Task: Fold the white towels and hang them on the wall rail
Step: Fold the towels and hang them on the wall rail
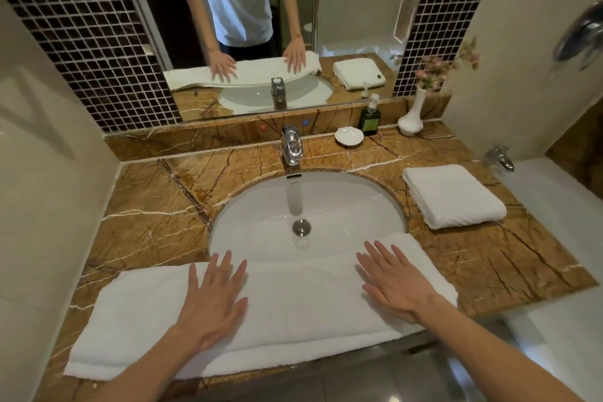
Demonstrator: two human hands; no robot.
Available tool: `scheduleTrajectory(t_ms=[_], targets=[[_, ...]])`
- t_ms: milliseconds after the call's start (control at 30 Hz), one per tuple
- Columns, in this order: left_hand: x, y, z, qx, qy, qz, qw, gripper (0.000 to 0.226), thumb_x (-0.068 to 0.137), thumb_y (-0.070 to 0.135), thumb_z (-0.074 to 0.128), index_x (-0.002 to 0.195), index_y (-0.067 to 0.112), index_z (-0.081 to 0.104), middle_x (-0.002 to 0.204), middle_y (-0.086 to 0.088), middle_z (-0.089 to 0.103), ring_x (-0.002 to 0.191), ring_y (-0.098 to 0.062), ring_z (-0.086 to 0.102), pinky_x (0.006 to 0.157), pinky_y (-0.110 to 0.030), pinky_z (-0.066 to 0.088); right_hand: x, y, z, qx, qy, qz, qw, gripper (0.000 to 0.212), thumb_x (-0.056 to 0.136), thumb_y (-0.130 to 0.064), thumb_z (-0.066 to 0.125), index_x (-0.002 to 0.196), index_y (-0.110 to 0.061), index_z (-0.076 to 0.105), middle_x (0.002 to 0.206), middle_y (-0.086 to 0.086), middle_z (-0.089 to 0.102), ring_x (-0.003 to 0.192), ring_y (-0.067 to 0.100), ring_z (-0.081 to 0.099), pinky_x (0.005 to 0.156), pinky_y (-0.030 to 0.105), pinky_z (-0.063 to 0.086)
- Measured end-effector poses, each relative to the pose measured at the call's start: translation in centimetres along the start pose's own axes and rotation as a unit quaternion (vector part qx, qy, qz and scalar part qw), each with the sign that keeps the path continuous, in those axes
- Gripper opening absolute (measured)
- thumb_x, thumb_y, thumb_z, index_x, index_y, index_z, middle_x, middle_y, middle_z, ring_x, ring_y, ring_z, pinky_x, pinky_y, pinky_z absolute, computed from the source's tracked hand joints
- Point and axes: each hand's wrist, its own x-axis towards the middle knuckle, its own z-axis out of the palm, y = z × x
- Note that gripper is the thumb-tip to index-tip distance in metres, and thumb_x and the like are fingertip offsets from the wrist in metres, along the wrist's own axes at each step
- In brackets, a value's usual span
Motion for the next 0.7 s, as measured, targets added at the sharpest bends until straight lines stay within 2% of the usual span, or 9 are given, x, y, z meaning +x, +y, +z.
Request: scheduleTrajectory(t_ms=[67,133,200,333,467,533,600,633,700], targets=[[2.4,2.1,-1.4,-0.010,0.004,0.024,1.000,0.066,0.092,0.063,0.008,0.151,0.034,0.002,0.158,-0.003,-0.008,0.145,-0.031,-0.008,0.110,-0.053,-0.013,-0.1,0.5,-0.9,0.017,0.006,0.021,1.000,0.068,0.099,-0.048,0.006,0.128,-0.019,0.060,0.130,0.010,0.061,0.117,0.025,0.060,0.099,0.042,0.046],[4.9,4.5,-2.5,-0.018,0.009,0.049,0.999,0.063,0.094,0.062,0.013,0.151,0.035,0.007,0.158,-0.004,0.000,0.146,-0.031,0.001,0.111,-0.050,-0.010,-0.2,1.4,-1.6,0.025,0.013,0.037,0.999,0.069,0.099,-0.047,0.004,0.128,-0.018,0.060,0.129,0.012,0.061,0.115,0.026,0.061,0.090,0.042,0.053],[7.1,7.4,-4.0,-0.023,0.015,0.079,0.996,0.063,0.094,0.062,0.012,0.150,0.036,0.004,0.158,-0.003,-0.001,0.146,-0.028,-0.001,0.111,-0.047,-0.012,-0.8,2.6,-2.1,0.028,0.012,0.052,0.998,0.069,0.099,-0.047,0.004,0.128,-0.017,0.059,0.128,0.013,0.061,0.115,0.027,0.061,0.087,0.042,0.055],[10.8,14.2,-6.6,-0.049,0.037,0.145,0.988,0.069,0.083,0.067,-0.003,0.147,0.039,-0.008,0.156,0.002,-0.018,0.145,-0.024,-0.013,0.112,-0.044,-0.016,-2.2,6.8,-2.5,0.040,0.025,0.082,0.996,0.066,0.099,-0.045,0.006,0.129,-0.016,0.057,0.129,0.016,0.060,0.117,0.029,0.060,0.088,0.044,0.054],[14.1,20.6,-7.8,-0.065,0.029,0.180,0.981,0.072,0.080,0.066,-0.007,0.146,0.039,-0.010,0.154,0.002,-0.021,0.145,-0.024,-0.016,0.113,-0.044,-0.015,-3.8,11.8,-2.5,0.056,0.016,0.101,0.993,0.052,0.089,-0.044,0.033,0.122,-0.020,0.065,0.123,0.012,0.065,0.113,0.026,0.063,0.086,0.040,0.054],[15.9,23.9,-7.9,-0.081,0.018,0.185,0.979,0.073,0.079,0.067,-0.010,0.146,0.039,-0.012,0.154,0.003,-0.021,0.145,-0.022,-0.018,0.113,-0.042,-0.016,-4.4,14.8,-2.0,0.052,0.017,0.120,0.991,0.054,0.089,-0.047,0.031,0.122,-0.021,0.064,0.123,0.012,0.065,0.115,0.026,0.062,0.088,0.040,0.054],[17.8,27.4,-8.0,-0.102,0.000,0.181,0.978,0.080,0.073,0.070,-0.013,0.147,0.038,-0.010,0.156,0.002,-0.019,0.145,-0.022,-0.017,0.114,-0.043,-0.014,-4.6,17.8,-1.6,0.058,0.015,0.137,0.989,0.064,0.094,-0.047,0.014,0.136,-0.018,0.052,0.140,0.017,0.050,0.130,0.030,0.048,0.100,0.045,0.044],[18.9,29.0,-8.1,-0.116,-0.013,0.169,0.979,0.084,0.071,0.072,-0.013,0.148,0.037,-0.009,0.157,0.001,-0.017,0.145,-0.022,-0.015,0.115,-0.043,-0.011,-4.5,19.2,-1.3,0.065,0.013,0.121,0.990,0.071,0.092,-0.049,0.005,0.145,-0.016,0.038,0.151,0.018,0.030,0.139,0.033,0.033,0.109,0.048,0.031],[21.0,32.0,-8.1,-0.155,-0.050,0.132,0.978,0.084,0.074,0.074,-0.006,0.149,0.036,-0.007,0.159,-0.001,-0.013,0.146,-0.023,-0.009,0.117,-0.043,-0.005,-4.3,21.9,-1.3,0.102,0.000,0.114,0.988,0.074,0.088,-0.050,0.000,0.152,-0.015,0.013,0.156,0.013,-0.003,0.147,0.035,0.007,0.117,0.048,0.009]])
